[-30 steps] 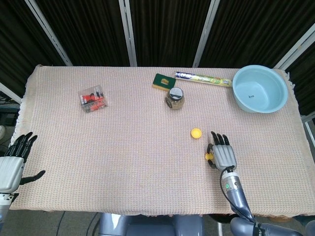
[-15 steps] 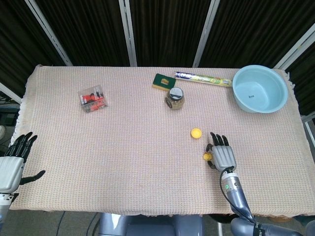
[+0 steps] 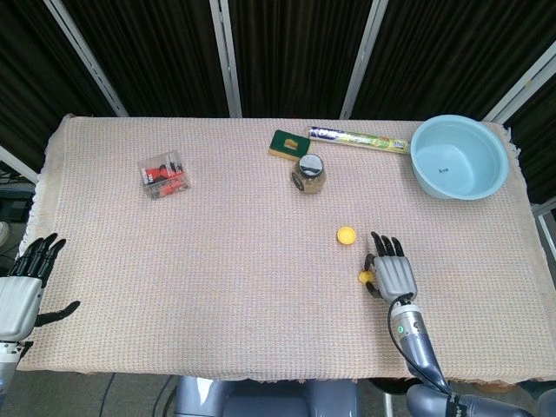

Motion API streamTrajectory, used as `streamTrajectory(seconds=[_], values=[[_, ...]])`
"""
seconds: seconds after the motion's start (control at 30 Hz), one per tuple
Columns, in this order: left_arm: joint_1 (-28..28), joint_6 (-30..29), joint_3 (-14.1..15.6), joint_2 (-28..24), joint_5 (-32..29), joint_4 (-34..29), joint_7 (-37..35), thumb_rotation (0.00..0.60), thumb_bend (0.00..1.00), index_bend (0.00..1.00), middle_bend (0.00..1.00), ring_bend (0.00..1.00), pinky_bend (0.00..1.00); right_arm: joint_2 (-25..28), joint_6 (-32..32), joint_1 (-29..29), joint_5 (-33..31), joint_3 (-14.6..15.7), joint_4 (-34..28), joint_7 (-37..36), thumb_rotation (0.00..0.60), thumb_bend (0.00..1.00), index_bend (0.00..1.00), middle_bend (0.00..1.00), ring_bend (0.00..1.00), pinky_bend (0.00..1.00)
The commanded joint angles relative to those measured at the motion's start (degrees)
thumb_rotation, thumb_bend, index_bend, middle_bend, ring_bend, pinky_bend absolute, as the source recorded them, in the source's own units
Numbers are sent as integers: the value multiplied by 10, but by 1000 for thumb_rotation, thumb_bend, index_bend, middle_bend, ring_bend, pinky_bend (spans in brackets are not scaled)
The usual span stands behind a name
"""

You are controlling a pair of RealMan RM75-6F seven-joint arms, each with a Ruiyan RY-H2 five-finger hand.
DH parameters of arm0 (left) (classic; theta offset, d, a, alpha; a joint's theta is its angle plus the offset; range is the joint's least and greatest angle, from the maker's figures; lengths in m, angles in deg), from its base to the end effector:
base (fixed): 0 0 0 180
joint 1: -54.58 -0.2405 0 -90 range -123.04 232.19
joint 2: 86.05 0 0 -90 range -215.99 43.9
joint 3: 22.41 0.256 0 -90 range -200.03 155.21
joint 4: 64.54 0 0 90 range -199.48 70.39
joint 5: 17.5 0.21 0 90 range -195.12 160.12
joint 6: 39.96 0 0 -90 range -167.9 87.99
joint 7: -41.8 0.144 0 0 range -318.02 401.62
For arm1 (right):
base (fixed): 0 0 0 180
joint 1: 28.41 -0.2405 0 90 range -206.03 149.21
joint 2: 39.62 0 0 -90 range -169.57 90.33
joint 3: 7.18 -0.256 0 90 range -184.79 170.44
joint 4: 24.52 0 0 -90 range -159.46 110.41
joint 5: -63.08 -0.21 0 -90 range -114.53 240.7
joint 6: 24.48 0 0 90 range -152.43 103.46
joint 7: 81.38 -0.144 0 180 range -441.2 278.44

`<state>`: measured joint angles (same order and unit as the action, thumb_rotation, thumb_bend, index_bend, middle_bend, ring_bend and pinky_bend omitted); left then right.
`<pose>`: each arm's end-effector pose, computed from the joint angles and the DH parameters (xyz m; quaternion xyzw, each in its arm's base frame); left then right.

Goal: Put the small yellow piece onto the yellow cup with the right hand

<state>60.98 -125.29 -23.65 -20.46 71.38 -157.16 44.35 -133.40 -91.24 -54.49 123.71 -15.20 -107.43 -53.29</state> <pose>-0.2982 0.1826 0.1443 -0.6223 -0.3704 -0.3946 0.5656 -0.2366 -0.2828 -0.0204 0.6611 -0.4353 0.3025 0.5309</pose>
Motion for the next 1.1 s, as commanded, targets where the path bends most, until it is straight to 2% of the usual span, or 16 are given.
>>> streamTrajectory(seconds=[0.03, 0.33, 0.63, 0.9, 1.1], values=[[0, 0, 0, 0, 0, 0, 0, 600, 0, 0, 0, 0, 200, -1, -1, -1, 2, -1, 0, -1, 600, 243, 497, 0, 0, 0], [-1, -2, 0, 0, 0, 0, 0, 600, 0, 0, 0, 0, 200, 1, -5, -6, 7, -8, -7, 6, 600, 243, 500, 0, 0, 0], [-1, -4, 1, 0, 5, -1, 0, 600, 0, 0, 0, 0, 200, -1, -1, -34, 4, -34, -25, 37, 600, 243, 500, 0, 0, 0], [-1, -5, 3, -1, 10, 11, -12, 600, 0, 0, 0, 0, 200, -22, 17, -66, -15, -56, -12, 53, 600, 244, 500, 0, 0, 0], [-4, -16, 4, -2, 17, 24, -25, 600, 0, 0, 0, 0, 201, -51, 45, -101, -29, -70, 25, 63, 600, 243, 500, 0, 0, 0]])
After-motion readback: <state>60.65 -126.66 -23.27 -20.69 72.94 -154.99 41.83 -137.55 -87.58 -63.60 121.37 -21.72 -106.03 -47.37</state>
